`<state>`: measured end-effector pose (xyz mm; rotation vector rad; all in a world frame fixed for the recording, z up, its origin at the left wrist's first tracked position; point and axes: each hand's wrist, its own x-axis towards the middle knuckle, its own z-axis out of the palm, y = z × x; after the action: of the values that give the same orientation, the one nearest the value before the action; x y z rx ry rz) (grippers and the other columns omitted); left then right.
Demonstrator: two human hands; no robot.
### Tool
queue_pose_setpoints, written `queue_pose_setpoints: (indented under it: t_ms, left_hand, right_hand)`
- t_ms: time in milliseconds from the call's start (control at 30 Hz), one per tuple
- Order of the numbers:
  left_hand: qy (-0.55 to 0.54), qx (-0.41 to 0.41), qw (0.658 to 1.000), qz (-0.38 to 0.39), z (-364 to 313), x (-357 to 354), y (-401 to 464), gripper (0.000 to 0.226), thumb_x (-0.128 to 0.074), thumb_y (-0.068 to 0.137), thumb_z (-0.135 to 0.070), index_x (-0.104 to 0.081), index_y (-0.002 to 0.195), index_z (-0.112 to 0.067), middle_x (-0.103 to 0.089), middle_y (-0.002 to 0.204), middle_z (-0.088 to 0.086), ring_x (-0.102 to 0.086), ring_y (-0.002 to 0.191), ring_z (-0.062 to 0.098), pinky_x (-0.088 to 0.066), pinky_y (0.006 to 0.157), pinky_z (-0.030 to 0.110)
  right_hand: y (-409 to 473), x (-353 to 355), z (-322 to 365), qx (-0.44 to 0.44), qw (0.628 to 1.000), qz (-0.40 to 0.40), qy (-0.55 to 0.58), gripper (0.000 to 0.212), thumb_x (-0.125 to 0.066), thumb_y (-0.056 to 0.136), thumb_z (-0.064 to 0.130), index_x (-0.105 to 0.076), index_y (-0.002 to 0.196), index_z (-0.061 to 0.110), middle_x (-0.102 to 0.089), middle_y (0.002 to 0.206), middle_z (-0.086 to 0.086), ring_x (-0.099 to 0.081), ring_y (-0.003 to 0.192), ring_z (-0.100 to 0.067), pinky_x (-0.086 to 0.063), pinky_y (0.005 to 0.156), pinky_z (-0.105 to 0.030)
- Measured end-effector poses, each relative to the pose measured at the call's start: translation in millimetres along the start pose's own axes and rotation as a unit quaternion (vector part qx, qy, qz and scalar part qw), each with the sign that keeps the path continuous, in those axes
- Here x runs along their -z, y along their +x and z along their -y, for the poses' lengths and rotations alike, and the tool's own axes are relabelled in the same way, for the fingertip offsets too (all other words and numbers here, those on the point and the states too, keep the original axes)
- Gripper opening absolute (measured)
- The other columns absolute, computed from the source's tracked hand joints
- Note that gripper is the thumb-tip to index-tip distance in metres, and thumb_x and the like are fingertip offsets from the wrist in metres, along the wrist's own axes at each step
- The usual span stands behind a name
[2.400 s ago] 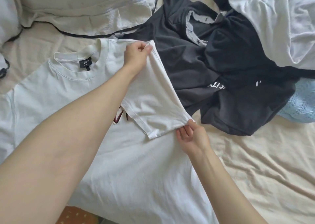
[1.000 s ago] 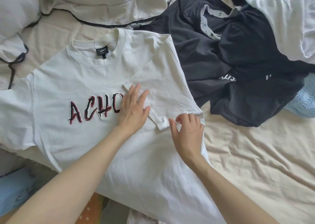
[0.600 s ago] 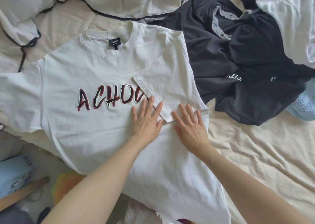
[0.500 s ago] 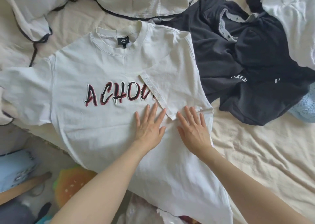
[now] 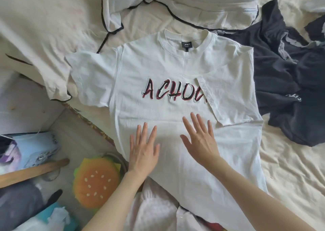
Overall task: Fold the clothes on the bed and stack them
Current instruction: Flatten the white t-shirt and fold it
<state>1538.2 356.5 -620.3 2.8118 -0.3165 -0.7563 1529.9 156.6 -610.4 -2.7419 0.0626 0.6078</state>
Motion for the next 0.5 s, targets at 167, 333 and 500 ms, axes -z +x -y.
queue_pose_setpoints:
  t_ms: [167, 333, 500]
  left_hand:
    - [-0.017, 0.043, 0.999, 0.005, 70.4, 27.7, -0.1, 0.058, -0.031, 0.101, -0.037, -0.008, 0.152, -0.023, 0.007, 0.160, 0.007, 0.011, 0.147, 0.024, 0.000, 0.117, 0.043]
    - [-0.075, 0.074, 0.994, -0.040, 136.6, 69.0, 34.5, 0.056, -0.037, 0.100, -0.030, -0.018, 0.151, -0.018, -0.002, 0.160, 0.010, 0.001, 0.147, 0.027, -0.009, 0.118, 0.043]
    - [-0.112, 0.080, 0.985, -0.107, 193.4, 100.5, 86.0, 0.050, -0.039, 0.100, -0.020, -0.026, 0.148, -0.009, -0.011, 0.157, 0.018, -0.010, 0.145, 0.030, -0.020, 0.116, 0.044]
  right_hand:
    - [24.5, -10.3, 72.8, 0.005, 1.000, 0.018, 0.002, 0.059, -0.030, 0.101, 0.044, -0.007, 0.152, 0.026, 0.000, 0.160, -0.003, 0.007, 0.147, -0.022, 0.011, 0.116, -0.043]
    - [66.9, -23.4, 140.4, 0.021, 0.999, 0.045, -0.011, 0.059, -0.027, 0.101, 0.042, -0.001, 0.152, 0.026, 0.007, 0.160, -0.003, 0.012, 0.147, -0.022, 0.010, 0.116, -0.044]
    - [123.5, -32.2, 183.5, 0.018, 0.999, 0.030, -0.018, 0.061, -0.031, 0.101, 0.039, 0.000, 0.152, 0.027, 0.014, 0.159, -0.003, 0.016, 0.146, -0.023, 0.009, 0.116, -0.045]
